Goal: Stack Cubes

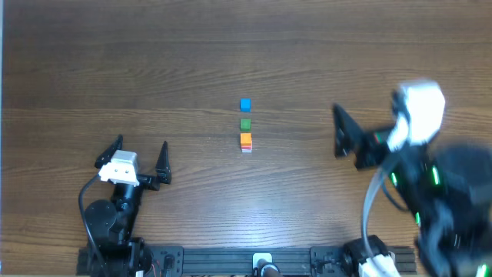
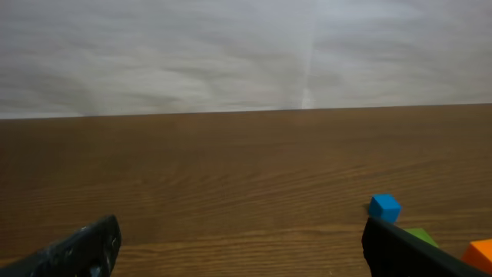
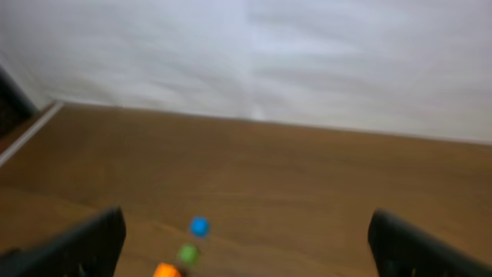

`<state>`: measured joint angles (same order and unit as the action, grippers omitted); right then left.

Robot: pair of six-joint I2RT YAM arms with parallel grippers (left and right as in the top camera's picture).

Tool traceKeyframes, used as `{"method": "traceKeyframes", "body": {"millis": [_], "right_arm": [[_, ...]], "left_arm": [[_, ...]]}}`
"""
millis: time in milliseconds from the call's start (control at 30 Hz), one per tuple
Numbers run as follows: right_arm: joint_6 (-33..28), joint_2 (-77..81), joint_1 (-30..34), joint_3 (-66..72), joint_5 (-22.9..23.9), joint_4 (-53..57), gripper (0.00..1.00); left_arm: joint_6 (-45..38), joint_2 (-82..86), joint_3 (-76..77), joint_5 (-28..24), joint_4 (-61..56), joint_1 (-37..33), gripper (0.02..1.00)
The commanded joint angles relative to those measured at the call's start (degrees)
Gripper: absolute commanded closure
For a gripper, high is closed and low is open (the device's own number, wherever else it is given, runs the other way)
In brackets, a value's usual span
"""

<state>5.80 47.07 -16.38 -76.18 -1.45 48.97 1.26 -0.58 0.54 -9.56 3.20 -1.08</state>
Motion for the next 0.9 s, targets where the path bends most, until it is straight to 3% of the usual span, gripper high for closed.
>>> {"method": "traceKeyframes", "body": {"millis": [33, 133, 233, 400, 567, 900], "right_arm": [[3.3, 20.3, -7.3, -17.6, 4.7, 10.5, 0.009], [6.8, 33.9, -11.0, -28.4, 6.9, 17.6, 0.009], [11.6, 44.6, -11.8, -34.4, 6.4, 22.1, 0.009], [17.9, 56.6, -11.7, -35.9, 2.3, 22.7, 0.009], [24.1, 63.9, -11.9, -35.9, 1.9, 21.4, 0.009], [25.5, 74.7, -15.8, -35.9, 1.6, 18.8, 0.007]], "left_arm": [[-0.9, 0.4, -0.2, 0.2, 0.3, 0.2, 0.018], [-0.9, 0.4, -0.2, 0.2, 0.2, 0.2, 0.018], [-0.9, 0.4, -0.2, 0.2, 0.2, 0.2, 0.020], [-0.9, 0.4, -0.2, 0.2, 0.2, 0.2, 0.018], [-0.9, 0.4, -0.2, 0.2, 0.3, 0.2, 0.018], [-0.9, 0.4, -0.2, 0.2, 0.2, 0.2, 0.018]]}}
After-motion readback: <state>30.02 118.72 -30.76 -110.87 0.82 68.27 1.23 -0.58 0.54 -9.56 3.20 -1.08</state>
